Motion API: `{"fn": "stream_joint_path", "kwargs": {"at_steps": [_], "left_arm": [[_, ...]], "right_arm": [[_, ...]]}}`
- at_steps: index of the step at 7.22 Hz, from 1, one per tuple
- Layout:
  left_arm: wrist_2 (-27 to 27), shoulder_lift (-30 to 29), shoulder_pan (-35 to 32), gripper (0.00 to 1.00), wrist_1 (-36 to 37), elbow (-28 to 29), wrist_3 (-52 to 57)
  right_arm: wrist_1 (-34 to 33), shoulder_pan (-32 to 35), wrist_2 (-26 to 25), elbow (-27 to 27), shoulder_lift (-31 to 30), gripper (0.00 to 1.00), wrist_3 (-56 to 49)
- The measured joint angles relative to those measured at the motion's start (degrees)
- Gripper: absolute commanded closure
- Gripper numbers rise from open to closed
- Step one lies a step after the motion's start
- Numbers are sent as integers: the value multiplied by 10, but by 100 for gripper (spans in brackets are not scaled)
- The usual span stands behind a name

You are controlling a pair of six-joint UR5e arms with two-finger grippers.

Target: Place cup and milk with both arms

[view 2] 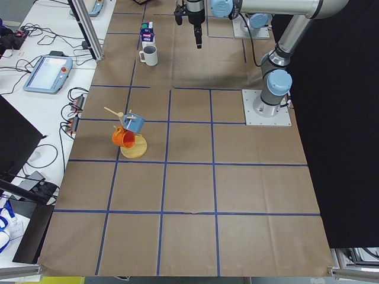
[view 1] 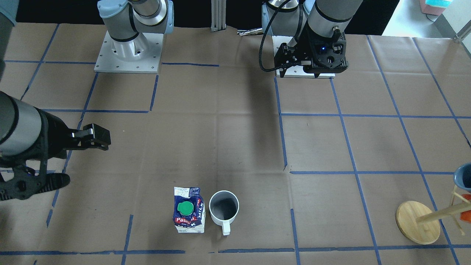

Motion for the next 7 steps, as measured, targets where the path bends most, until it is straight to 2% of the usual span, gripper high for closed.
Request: {"fn": "stream_joint_path", "kwargs": {"at_steps": [1,2,3,4,5,7], "left_arm": [[0,0,0,0,0,-1,0],[0,1,0,0,0,-2,0],[0,1,0,0,0,-3,0],[0,1,0,0,0,-4,0],[0,1,0,0,0,-5,0],[-2,0,0,0,0,-5,-1]], "right_arm": [[-37,-1,-1,81,-52,10,5],[-99,1,-2,181,-117,0,30],[-179,4,-1,291,-192,0,82],[-245,11,-1,370,-248,0,126],[-281,23,-3,415,-284,0,156],[-300,60,-24,444,-308,0,203]]}}
